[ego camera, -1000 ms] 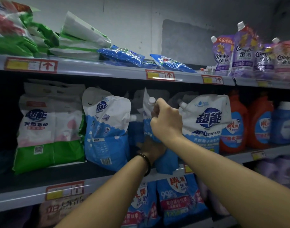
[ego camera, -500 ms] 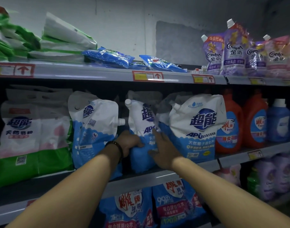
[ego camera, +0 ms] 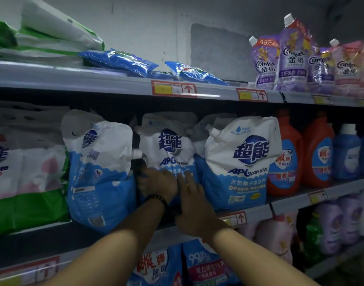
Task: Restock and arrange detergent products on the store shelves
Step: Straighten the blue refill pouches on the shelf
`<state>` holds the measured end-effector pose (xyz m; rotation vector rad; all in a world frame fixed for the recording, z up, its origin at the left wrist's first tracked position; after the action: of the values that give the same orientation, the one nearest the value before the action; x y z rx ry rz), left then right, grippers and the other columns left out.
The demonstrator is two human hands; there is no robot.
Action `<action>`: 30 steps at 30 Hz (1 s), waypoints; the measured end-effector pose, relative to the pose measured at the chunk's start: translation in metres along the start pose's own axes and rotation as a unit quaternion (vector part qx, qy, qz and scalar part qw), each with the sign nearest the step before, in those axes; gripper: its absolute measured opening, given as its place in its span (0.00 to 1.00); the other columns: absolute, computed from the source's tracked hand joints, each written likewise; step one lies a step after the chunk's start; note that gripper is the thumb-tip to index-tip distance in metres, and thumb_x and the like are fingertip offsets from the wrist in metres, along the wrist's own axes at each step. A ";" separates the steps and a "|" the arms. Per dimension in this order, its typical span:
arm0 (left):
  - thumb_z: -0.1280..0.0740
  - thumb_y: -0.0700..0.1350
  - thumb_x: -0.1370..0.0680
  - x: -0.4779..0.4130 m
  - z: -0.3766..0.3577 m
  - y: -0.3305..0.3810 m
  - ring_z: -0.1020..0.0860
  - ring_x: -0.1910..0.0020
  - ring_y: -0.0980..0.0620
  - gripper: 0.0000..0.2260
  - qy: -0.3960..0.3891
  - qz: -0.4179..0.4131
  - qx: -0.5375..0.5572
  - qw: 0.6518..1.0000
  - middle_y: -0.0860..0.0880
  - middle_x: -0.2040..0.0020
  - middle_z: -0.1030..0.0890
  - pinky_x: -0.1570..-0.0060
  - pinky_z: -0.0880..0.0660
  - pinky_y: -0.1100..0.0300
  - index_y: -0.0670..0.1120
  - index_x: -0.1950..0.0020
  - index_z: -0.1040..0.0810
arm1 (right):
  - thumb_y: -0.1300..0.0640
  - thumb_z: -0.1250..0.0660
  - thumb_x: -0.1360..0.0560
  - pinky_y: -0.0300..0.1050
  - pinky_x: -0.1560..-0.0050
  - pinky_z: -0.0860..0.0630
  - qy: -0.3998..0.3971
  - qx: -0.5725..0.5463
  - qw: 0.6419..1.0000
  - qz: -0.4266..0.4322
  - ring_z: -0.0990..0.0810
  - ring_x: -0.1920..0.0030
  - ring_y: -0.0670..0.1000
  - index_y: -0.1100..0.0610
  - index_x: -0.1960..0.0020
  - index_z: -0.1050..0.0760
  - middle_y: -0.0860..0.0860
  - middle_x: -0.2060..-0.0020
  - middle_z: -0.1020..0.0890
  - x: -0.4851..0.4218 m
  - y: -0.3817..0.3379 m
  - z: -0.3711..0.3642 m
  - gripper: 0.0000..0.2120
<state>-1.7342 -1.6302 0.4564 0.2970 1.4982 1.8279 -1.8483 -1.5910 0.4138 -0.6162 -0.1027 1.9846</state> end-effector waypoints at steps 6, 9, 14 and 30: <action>0.26 0.59 0.25 0.011 -0.004 -0.020 0.36 0.25 0.34 0.45 -0.052 -0.048 -0.033 0.997 0.36 0.22 0.40 0.24 0.38 0.41 0.48 0.17 0.49 | 0.54 0.28 0.28 0.58 0.19 0.41 -0.002 -0.068 0.998 -0.015 0.59 0.16 0.62 0.47 0.16 0.66 0.60 0.17 0.62 -0.004 -0.001 -0.011 0.56; 0.23 0.63 0.30 -0.002 -0.008 -0.027 0.35 0.28 0.33 0.52 -0.116 -0.080 -0.015 0.990 0.37 0.25 0.40 0.26 0.35 0.39 0.51 0.18 0.52 | 0.49 0.27 0.27 0.58 0.18 0.44 -0.022 -0.080 0.996 -0.032 0.62 0.17 0.62 0.51 0.17 0.69 0.63 0.18 0.64 -0.008 -0.002 -0.013 0.58; 0.22 0.40 0.25 -0.021 -0.004 -0.041 0.28 0.41 0.51 0.45 -0.162 -0.187 0.052 0.968 0.51 0.40 0.31 0.50 0.28 0.75 0.45 0.17 0.47 | 0.43 0.26 0.29 0.54 0.18 0.45 -0.055 -0.092 0.992 -0.060 0.61 0.16 0.60 0.49 0.17 0.69 0.60 0.18 0.67 -0.022 0.001 -0.008 0.60; 0.31 0.42 0.20 0.025 0.059 -0.035 0.19 0.46 0.52 0.13 -0.200 -0.315 0.002 0.928 0.51 0.45 0.19 0.47 0.23 0.63 0.45 0.36 0.24 | 0.35 0.35 0.22 0.62 0.18 0.55 -0.120 0.032 0.991 -0.043 0.65 0.18 0.68 0.48 0.16 0.64 0.56 0.17 0.65 -0.038 -0.002 -0.016 0.49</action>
<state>-1.7030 -1.5682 0.4345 0.1487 1.1321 1.1652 -1.8256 -1.6256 0.4149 -0.3235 -0.2089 1.9629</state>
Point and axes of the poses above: each hand's wrist, its own x-axis away from the middle knuckle, its own z-axis out of the back of the hand, y = z × x, the point moved 1 cm from there along -x, towards the middle knuckle
